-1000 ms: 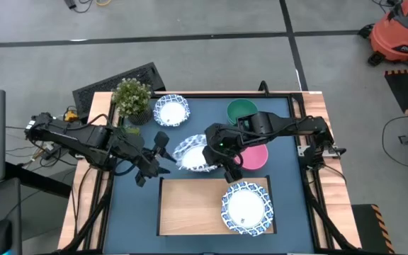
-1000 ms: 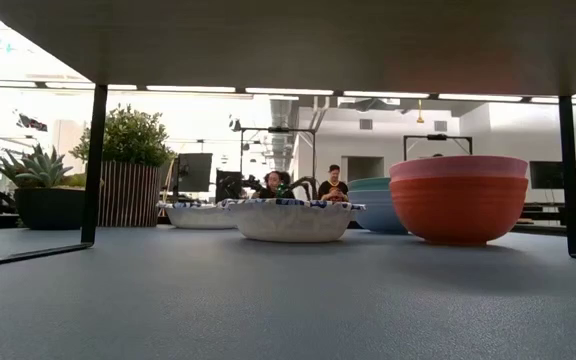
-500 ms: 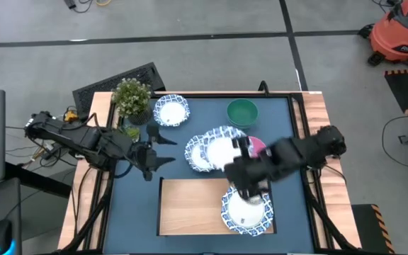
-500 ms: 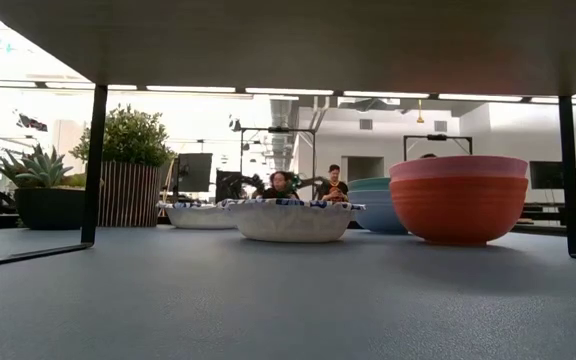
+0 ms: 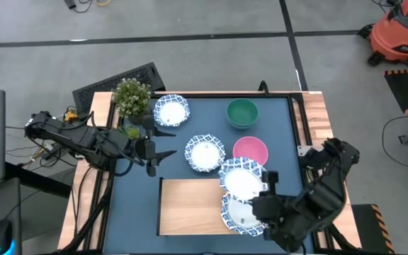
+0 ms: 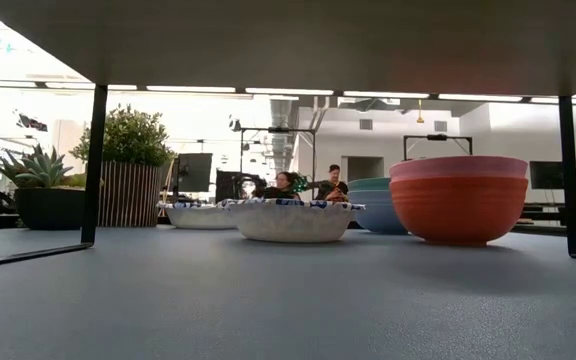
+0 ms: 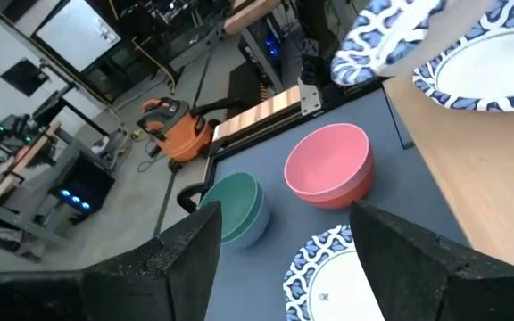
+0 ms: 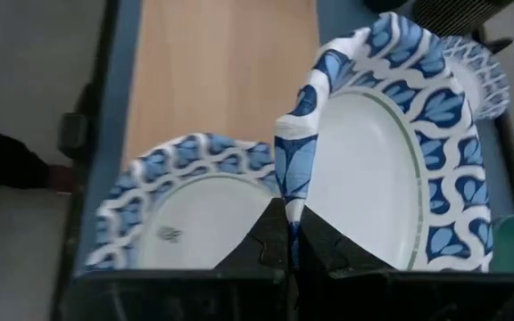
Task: Place and stack bowls onto a shelf
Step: Stack the blue patterned bowl on top of the blue patterned bowl on the shelf
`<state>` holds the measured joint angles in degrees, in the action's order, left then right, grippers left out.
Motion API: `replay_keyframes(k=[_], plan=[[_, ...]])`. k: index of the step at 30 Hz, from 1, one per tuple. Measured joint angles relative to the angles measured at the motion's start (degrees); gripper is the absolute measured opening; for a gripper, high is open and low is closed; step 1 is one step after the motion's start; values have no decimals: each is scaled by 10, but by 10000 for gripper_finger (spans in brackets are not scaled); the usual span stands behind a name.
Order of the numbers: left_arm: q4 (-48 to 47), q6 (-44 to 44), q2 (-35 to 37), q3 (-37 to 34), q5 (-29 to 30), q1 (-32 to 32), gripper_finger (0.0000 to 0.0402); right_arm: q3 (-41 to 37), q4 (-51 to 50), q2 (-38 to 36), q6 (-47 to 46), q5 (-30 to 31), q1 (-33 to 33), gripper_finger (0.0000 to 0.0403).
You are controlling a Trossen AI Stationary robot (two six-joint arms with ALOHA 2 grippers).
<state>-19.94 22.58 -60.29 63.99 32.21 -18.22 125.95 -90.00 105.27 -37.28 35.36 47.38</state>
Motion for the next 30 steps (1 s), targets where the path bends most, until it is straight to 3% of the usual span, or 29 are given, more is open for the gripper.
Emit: replay_keyframes(k=[6,30], plan=[[-1,-21,0,0,0,0,233,0,1,10,-49,-9,33,20],[-21,-54,0,0,1,0,233,-6,10,48,-58,-91,48,27]])
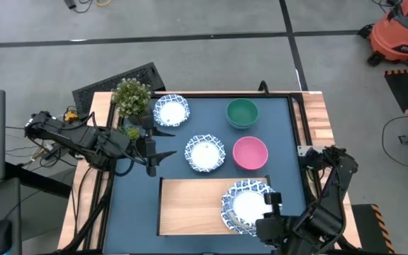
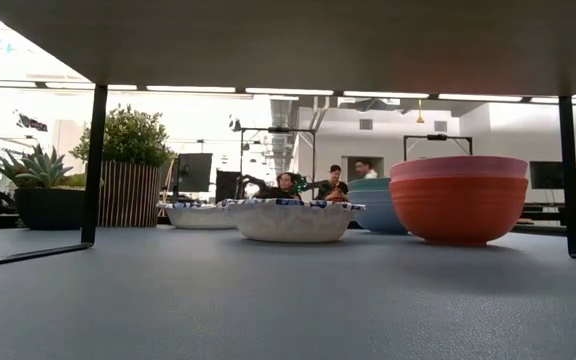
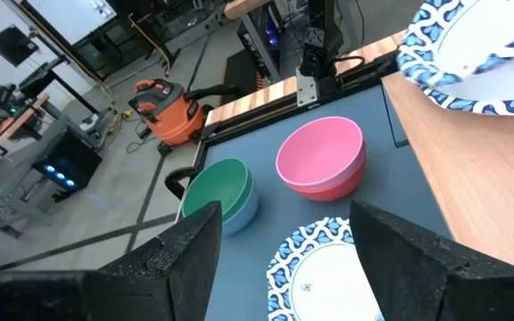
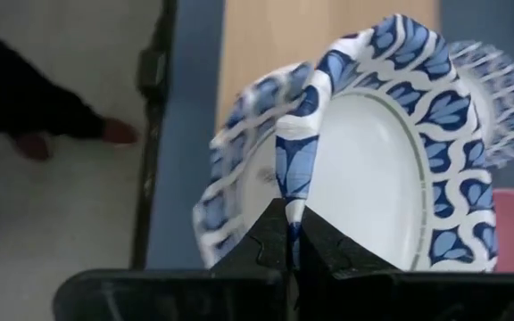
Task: Place and stack bowls onto a shelf
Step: Stack the blue patterned bowl on top of the blue patterned bowl on the shelf
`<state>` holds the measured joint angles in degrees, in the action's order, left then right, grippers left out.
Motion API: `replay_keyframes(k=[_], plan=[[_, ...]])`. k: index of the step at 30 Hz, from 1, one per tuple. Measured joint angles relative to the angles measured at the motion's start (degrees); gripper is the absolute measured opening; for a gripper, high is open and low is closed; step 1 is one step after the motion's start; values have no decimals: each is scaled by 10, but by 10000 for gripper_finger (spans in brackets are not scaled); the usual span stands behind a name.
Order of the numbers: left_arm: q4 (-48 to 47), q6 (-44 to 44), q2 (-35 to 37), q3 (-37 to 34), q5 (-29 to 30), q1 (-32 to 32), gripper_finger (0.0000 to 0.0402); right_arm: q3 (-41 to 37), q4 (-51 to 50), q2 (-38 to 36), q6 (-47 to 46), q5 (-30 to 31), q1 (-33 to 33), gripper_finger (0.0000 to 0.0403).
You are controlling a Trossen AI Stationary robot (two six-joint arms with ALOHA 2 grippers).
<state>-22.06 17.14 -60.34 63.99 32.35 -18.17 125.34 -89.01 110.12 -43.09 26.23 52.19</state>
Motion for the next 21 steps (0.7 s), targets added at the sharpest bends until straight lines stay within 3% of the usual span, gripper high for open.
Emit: replay_keyframes(k=[6,21], plan=[[0,-1,0,0,0,0,233,-4,2,0,0,-8,-7,48],[0,-5,0,0,0,0,233,-4,-3,-1,1,-26,-24,233]])
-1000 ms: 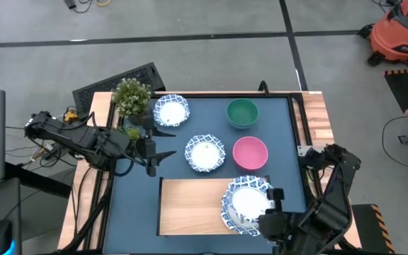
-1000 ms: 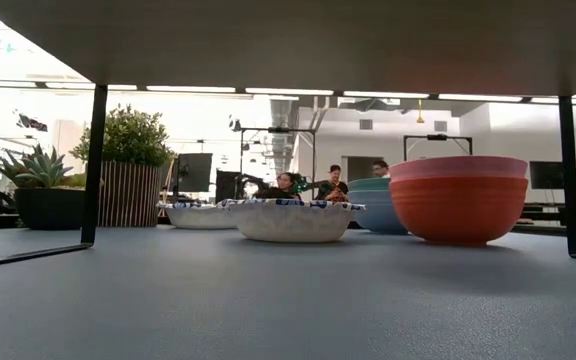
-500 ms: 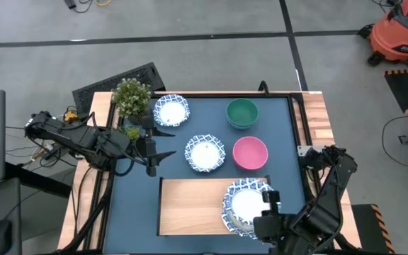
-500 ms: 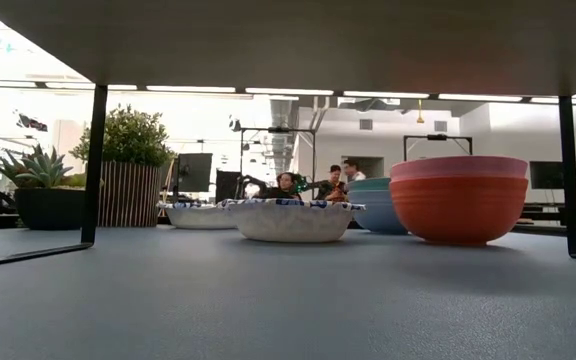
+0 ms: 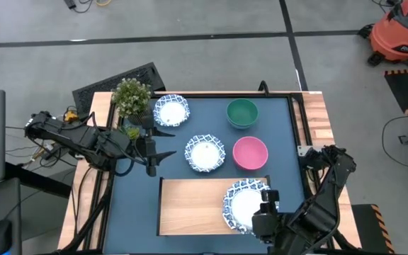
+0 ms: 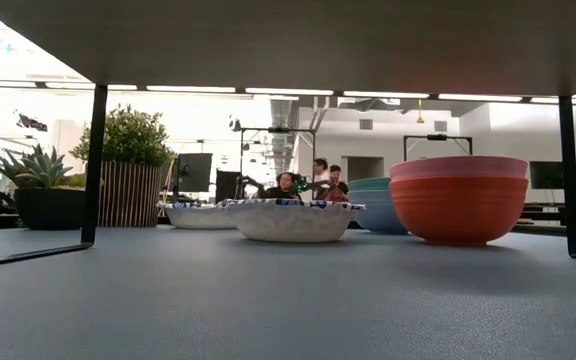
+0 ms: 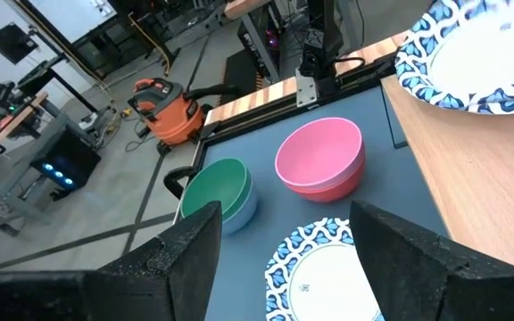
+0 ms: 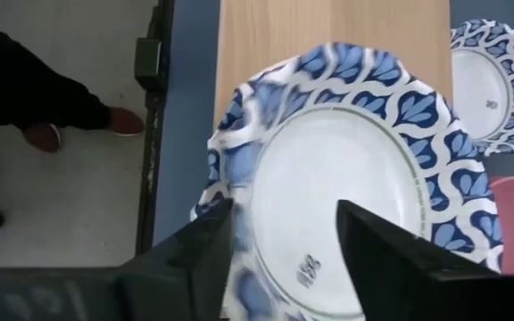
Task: Place and stack bowls onto a shelf
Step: Stack the blue patterned bowl on top of the blue patterned bowl on the shelf
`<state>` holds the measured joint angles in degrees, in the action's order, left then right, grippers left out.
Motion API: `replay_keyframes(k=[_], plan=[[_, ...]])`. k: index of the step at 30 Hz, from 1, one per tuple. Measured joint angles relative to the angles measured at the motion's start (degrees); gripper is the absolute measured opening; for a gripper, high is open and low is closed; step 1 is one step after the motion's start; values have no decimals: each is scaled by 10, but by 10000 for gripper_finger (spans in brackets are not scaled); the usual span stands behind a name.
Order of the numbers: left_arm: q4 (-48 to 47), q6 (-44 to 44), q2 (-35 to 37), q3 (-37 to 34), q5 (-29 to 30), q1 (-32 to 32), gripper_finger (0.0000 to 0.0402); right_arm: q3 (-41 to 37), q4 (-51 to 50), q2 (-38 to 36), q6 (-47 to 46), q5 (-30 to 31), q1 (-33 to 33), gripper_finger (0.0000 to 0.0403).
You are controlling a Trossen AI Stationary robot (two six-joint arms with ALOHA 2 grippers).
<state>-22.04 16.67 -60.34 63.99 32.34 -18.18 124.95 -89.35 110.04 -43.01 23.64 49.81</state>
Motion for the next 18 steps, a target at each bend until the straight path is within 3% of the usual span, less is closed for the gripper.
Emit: replay_keyframes(k=[6,10,18], plan=[[0,-3,0,0,0,0,233,0,24,0,51,-30,-14,259],[-4,-56,0,0,-13,3,233,7,33,-1,56,-31,-28,260],[-77,-193,-7,0,-65,95,233,45,24,-2,51,-31,-52,260]])
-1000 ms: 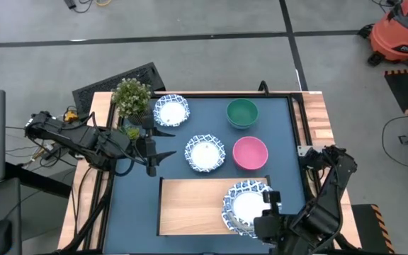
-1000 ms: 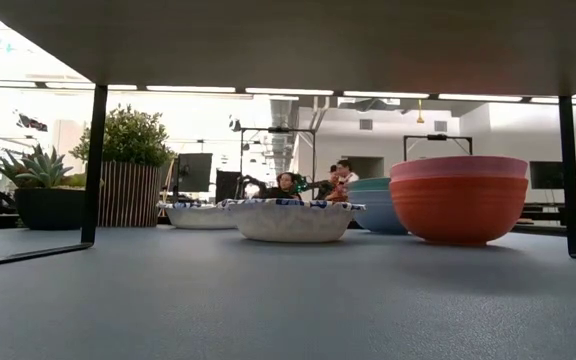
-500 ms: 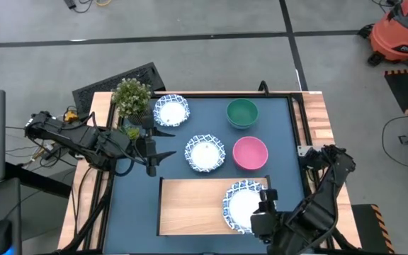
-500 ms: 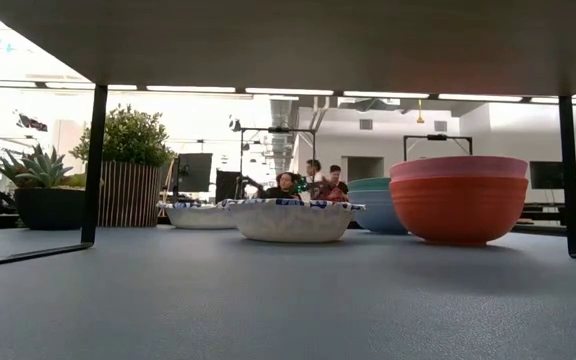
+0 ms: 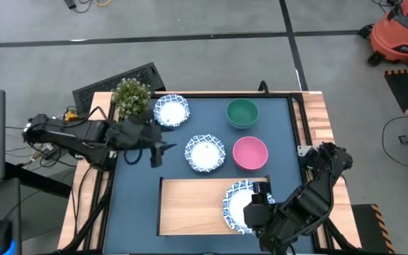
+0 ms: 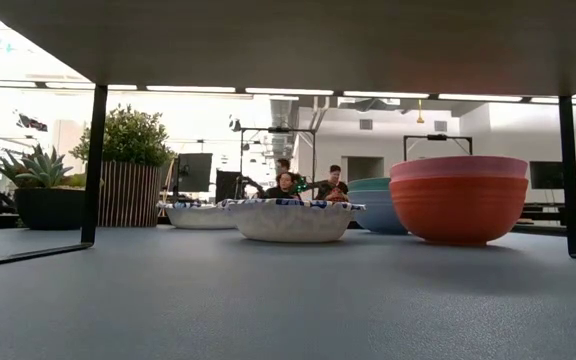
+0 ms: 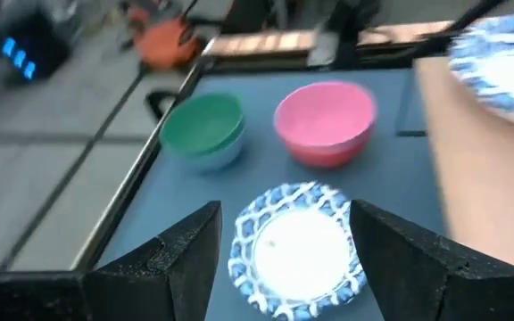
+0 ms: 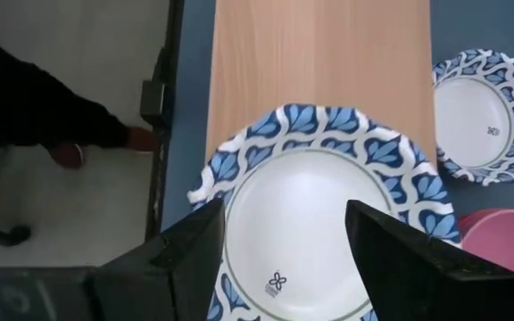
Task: Place and stack bowls onto a shelf
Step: Stack the blue patterned bowl on top of the blue patterned bowl on the shelf
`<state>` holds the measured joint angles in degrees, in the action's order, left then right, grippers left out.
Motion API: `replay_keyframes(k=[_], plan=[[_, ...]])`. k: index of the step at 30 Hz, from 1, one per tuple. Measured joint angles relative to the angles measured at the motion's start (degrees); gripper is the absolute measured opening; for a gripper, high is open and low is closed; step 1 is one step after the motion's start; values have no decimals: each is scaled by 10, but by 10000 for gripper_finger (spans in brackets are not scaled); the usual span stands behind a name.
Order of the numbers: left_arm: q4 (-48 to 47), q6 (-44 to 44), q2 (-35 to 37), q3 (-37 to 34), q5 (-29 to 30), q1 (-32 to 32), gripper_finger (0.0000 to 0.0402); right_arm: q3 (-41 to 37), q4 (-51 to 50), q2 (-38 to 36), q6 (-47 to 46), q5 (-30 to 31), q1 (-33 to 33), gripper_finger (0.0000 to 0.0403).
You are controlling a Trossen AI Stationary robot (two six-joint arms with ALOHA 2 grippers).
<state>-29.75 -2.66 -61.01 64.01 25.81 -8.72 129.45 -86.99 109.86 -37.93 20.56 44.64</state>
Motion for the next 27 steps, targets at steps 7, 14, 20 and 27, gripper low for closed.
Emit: replay_keyframes(k=[7,14,20,27], plan=[[-110,-11,-11,1,-27,136,233,5,-2,0,-11,2,-14,260],[-158,136,-54,-4,-104,245,233,5,-2,0,-40,4,-28,260],[-178,256,-95,-7,-192,296,233,5,-4,0,-51,7,-35,260],[-86,339,-104,-81,-221,327,233,5,-4,0,-56,21,-36,260]])
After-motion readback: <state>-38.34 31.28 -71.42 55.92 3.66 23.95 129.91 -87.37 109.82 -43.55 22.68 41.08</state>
